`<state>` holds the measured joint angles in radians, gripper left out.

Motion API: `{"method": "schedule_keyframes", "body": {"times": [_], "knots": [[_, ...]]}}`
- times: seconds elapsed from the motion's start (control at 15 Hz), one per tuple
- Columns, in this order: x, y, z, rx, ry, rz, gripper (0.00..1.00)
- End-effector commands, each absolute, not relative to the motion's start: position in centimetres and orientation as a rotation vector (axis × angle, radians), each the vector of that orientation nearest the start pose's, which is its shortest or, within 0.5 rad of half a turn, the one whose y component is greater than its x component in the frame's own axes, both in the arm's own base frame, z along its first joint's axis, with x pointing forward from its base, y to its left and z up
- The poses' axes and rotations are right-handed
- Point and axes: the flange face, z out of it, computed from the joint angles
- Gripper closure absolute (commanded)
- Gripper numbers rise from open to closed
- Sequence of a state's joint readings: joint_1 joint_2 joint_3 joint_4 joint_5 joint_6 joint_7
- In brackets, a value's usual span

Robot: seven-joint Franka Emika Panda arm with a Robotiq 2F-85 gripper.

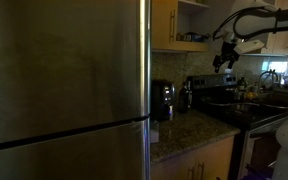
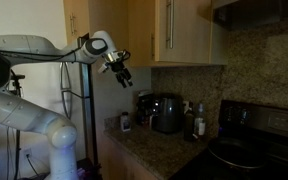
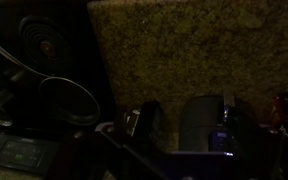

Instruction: Open the air fryer

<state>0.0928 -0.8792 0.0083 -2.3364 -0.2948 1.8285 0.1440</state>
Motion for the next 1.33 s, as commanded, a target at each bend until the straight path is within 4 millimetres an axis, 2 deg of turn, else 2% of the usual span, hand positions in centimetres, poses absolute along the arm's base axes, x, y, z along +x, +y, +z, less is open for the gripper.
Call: {"method": "schedule_keyframes", "body": {"times": [0.0,0.13,0.2,0.27,0.53,0.8,0.87,1.0,1.13,1.27], "knots": [[30.1,0.8,66.1,-3.323,0.041,-0.688,0.0],[30.2,2.1,65.6,-3.343,0.024,-0.68,0.0],[31.5,2.7,64.7,-3.343,-0.056,-0.616,0.0],[33.9,3.4,63.3,-3.298,-0.173,-0.537,0.0],[40.1,5.4,56.4,-3.196,-0.385,-0.399,0.0],[46.4,7.3,48.1,-3.119,-0.539,-0.11,0.0],[43.2,6.7,50.7,-3.161,-0.475,-0.219,0.0],[45.4,7.2,47.6,-3.148,-0.507,-0.11,0.0],[46.4,7.4,47.1,-3.147,-0.515,-0.091,0.0],[49.3,7.5,44.2,-3.139,-0.47,-0.039,0.0]]}}
